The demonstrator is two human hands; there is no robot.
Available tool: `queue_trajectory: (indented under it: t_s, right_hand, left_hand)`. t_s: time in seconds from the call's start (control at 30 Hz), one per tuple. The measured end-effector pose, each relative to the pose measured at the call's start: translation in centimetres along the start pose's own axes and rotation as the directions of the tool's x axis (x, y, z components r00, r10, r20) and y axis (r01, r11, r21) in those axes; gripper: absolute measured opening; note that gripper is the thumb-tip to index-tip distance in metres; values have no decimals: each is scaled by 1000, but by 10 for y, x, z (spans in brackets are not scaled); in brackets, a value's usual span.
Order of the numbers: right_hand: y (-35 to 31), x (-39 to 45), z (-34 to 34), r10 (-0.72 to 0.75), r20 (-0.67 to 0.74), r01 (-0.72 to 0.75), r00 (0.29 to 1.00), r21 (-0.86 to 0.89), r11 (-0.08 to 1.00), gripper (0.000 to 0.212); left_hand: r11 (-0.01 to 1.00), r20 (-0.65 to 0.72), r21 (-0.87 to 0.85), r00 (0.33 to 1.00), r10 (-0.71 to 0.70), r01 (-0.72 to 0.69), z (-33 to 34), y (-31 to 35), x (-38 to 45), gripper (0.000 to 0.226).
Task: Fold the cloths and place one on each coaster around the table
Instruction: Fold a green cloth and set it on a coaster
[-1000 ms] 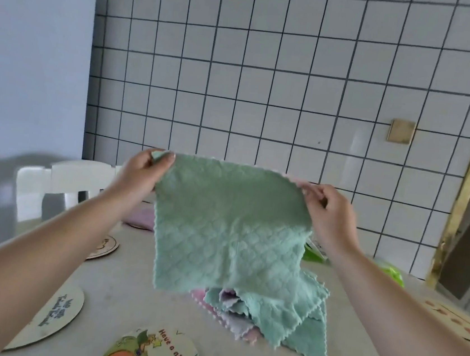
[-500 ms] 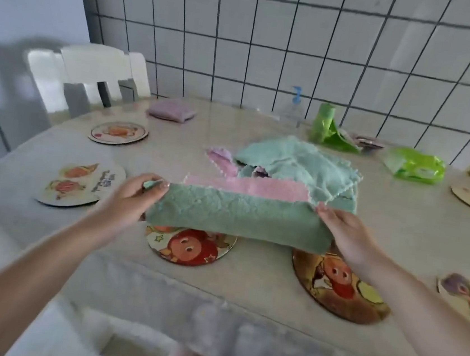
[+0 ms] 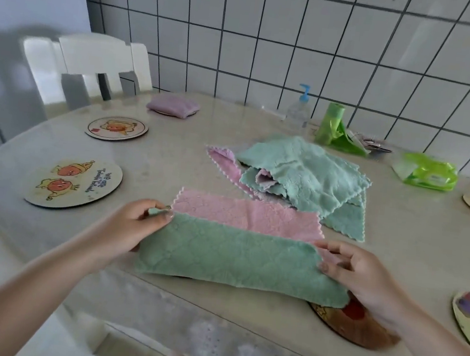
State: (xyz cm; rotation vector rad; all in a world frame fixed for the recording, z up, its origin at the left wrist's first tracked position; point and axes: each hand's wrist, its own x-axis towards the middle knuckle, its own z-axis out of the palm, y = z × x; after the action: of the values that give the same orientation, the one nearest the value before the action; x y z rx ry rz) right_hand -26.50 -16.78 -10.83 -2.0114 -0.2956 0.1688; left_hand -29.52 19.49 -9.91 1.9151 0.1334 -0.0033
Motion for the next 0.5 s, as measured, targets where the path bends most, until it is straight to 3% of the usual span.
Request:
queue_trajectory:
  t_s: [0.03,0.17,0.33,0.5]
  right_hand:
    - [-1,3,-2,-3,-11,3,1000,-14,1000,48]
    - [-2,24,-7,-27,-138,7,990,-141,990,23]
    - [-1,48,-6,-40,-276,-40,960,-279,959,15]
    - [3,68,-7,30,-287,-132,958,-342,931,16]
  left_hand:
    - [1000,-6,13,1000,9,-9,1,2,8,13]
    - [980,-19,187,997,74,-69,3,9,44,13]
    - [846,-2,518,989,151,-128,5,12,80,16]
    - [779,10,613,987,161,-133,6,10,99,16]
